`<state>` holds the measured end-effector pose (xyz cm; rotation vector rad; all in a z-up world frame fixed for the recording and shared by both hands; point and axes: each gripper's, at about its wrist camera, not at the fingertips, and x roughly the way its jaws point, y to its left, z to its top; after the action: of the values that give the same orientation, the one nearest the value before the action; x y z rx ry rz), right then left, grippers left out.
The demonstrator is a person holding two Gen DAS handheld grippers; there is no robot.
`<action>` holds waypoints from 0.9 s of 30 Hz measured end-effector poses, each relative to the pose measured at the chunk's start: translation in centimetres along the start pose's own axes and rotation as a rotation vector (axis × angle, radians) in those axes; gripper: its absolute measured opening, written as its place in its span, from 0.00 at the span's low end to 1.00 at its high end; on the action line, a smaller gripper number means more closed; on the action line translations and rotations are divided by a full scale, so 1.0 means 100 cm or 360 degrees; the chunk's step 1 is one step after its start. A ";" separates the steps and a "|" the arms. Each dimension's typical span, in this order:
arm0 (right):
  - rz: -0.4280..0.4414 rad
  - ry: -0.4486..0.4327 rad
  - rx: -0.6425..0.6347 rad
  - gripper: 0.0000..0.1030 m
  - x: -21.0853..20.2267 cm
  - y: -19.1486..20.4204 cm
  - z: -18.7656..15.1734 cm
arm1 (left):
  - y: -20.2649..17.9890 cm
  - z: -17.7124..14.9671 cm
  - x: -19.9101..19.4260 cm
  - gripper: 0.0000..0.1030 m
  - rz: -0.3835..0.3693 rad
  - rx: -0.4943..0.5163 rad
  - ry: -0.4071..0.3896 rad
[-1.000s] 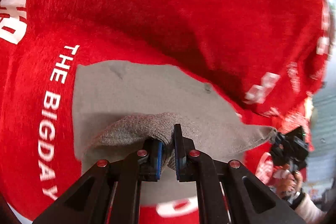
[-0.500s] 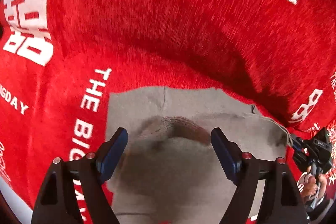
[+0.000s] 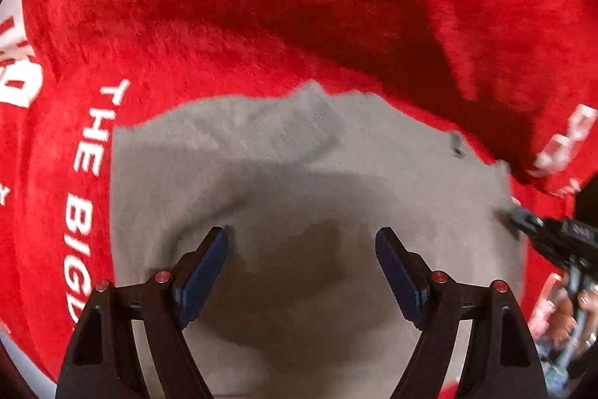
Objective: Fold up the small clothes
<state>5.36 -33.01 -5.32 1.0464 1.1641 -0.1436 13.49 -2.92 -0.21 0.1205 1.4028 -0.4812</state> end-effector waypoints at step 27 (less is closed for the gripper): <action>0.0146 -0.0193 0.0258 0.74 -0.059 -0.008 -0.076 | 0.100 -0.030 -0.051 0.80 0.0100 -0.0030 0.0007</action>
<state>-2.86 -30.29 -1.16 1.2156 1.0055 -0.2288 14.27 8.44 2.15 0.1503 1.4034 -0.4159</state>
